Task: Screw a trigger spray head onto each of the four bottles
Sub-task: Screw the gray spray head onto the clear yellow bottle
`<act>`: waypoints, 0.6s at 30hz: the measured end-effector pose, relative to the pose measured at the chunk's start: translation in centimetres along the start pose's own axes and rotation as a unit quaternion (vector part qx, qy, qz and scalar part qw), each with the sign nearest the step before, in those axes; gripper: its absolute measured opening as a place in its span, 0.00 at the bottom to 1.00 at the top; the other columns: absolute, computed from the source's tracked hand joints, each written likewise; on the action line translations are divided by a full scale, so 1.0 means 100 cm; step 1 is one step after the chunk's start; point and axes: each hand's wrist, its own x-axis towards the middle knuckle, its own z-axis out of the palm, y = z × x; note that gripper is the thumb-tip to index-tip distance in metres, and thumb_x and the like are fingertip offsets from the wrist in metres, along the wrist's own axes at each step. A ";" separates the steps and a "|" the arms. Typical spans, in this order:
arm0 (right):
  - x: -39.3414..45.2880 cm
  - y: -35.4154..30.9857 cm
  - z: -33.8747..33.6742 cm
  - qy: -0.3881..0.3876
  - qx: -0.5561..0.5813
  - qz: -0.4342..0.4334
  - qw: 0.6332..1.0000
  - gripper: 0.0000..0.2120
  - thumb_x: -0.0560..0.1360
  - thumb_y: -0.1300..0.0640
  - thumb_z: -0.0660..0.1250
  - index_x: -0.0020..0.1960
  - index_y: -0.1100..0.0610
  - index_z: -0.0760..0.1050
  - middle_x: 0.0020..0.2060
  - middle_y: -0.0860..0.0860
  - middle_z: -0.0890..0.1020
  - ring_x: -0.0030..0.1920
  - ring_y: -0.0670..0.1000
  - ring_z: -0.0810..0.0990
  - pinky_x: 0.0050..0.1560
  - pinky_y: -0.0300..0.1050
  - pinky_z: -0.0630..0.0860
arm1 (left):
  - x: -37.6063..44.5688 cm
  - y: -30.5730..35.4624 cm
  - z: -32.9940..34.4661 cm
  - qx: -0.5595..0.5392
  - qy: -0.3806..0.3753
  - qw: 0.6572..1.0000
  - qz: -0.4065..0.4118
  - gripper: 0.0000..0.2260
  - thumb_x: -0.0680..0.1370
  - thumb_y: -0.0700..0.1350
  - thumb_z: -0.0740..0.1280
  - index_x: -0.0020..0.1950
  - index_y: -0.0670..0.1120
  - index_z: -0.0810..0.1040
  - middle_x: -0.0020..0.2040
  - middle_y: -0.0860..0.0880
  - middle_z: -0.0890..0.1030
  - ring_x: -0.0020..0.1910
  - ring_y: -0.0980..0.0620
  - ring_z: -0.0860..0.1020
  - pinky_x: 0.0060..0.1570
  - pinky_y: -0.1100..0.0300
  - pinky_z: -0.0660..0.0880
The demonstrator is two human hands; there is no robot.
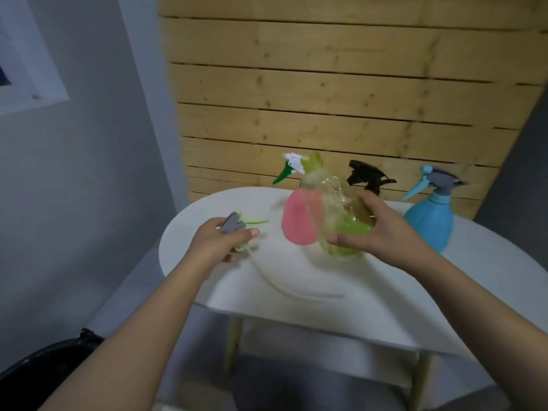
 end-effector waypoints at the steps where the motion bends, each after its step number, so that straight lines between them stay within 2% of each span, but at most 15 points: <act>1: -0.005 0.004 -0.013 0.006 -0.003 -0.001 1.000 0.33 0.60 0.52 0.79 0.60 0.42 0.66 0.48 0.32 0.73 0.45 0.26 0.72 0.39 0.19 0.67 | -0.002 0.003 0.006 -0.021 0.005 1.000 0.005 0.25 0.64 0.52 0.77 0.57 0.47 0.75 0.48 0.53 0.79 0.39 0.53 0.79 0.26 0.64 0.74; 3: -0.011 0.013 -0.025 0.007 -0.007 0.006 1.000 0.32 0.60 0.54 0.79 0.58 0.42 0.67 0.47 0.34 0.74 0.43 0.23 0.72 0.38 0.18 0.67 | -0.001 0.006 0.009 -0.055 0.027 0.998 0.012 0.26 0.65 0.50 0.77 0.59 0.45 0.74 0.49 0.51 0.79 0.36 0.52 0.80 0.25 0.65 0.75; 6: -0.025 0.031 -0.045 -0.010 -0.016 0.031 0.999 0.32 0.61 0.55 0.79 0.59 0.44 0.68 0.48 0.37 0.76 0.46 0.33 0.76 0.39 0.21 0.69 | -0.004 0.011 0.020 -0.096 0.051 0.994 0.026 0.25 0.67 0.49 0.76 0.61 0.45 0.74 0.52 0.47 0.80 0.35 0.51 0.81 0.24 0.66 0.74; 8: -0.032 0.043 -0.050 -0.030 -0.034 0.047 0.998 0.33 0.61 0.55 0.79 0.61 0.46 0.68 0.50 0.40 0.76 0.48 0.39 0.75 0.41 0.25 0.70 | -0.003 0.011 0.023 -0.116 0.062 0.991 0.035 0.25 0.68 0.50 0.75 0.62 0.46 0.73 0.52 0.48 0.80 0.34 0.54 0.81 0.25 0.66 0.74; 11: -0.039 0.058 -0.056 -0.032 -0.059 0.054 0.996 0.35 0.60 0.55 0.80 0.63 0.46 0.67 0.50 0.40 0.75 0.49 0.41 0.74 0.43 0.25 0.68 | -0.004 0.012 0.029 -0.152 0.069 0.985 0.035 0.24 0.68 0.51 0.74 0.61 0.47 0.74 0.48 0.51 0.80 0.32 0.58 0.81 0.27 0.66 0.74; 14: -0.041 0.067 -0.061 -0.019 -0.100 0.047 0.994 0.39 0.60 0.53 0.80 0.67 0.48 0.66 0.55 0.43 0.72 0.56 0.45 0.70 0.52 0.35 0.65 | -0.004 0.013 0.036 -0.194 0.067 0.978 0.036 0.22 0.69 0.52 0.74 0.60 0.48 0.74 0.48 0.53 0.80 0.36 0.56 0.81 0.28 0.66 0.74; 18: -0.040 0.075 -0.063 -0.020 -0.132 0.047 0.990 0.40 0.61 0.53 0.79 0.68 0.47 0.65 0.57 0.42 0.69 0.56 0.43 0.67 0.53 0.35 0.62 | -0.002 0.014 0.047 -0.213 0.076 0.973 0.049 0.23 0.69 0.52 0.73 0.62 0.46 0.74 0.50 0.50 0.79 0.40 0.52 0.81 0.28 0.67 0.75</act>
